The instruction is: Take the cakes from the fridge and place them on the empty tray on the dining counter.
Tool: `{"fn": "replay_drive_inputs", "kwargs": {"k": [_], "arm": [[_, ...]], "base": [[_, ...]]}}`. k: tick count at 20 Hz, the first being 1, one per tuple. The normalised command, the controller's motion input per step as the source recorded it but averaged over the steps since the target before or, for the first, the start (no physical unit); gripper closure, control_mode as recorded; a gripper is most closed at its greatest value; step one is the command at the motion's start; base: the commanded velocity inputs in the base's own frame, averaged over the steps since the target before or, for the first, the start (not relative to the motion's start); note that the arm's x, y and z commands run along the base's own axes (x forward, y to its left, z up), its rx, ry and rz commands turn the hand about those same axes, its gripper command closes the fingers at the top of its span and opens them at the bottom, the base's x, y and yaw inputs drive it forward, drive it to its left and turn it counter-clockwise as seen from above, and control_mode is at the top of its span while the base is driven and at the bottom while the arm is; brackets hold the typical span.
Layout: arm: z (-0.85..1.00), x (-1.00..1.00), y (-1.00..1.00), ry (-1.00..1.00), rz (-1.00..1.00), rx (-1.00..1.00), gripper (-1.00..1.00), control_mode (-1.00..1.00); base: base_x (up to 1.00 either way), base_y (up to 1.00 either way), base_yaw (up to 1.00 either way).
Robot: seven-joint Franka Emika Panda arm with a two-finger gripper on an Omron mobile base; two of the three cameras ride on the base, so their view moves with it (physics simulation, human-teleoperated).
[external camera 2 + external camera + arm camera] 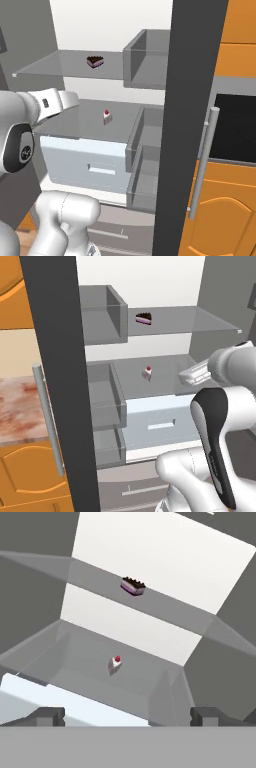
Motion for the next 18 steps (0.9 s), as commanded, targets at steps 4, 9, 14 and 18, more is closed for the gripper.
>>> {"fn": "replay_drive_inputs", "kwargs": {"k": [4,9,14,18], "arm": [[0.00,0.00,0.00,0.00,0.00,0.00,-1.00,1.00],[-0.04,0.01,0.00,0.04,0.00,0.00,-1.00,-1.00],[-0.33,0.00,-0.01,0.01,0.00,0.00,-1.00,-1.00],[-0.20,0.00,0.00,0.00,-0.01,0.00,-1.00,-1.00]], "base": [[0.01,0.00,0.00],[0.02,0.00,0.00],[0.00,0.00,0.00],[0.00,0.00,0.00]]}}
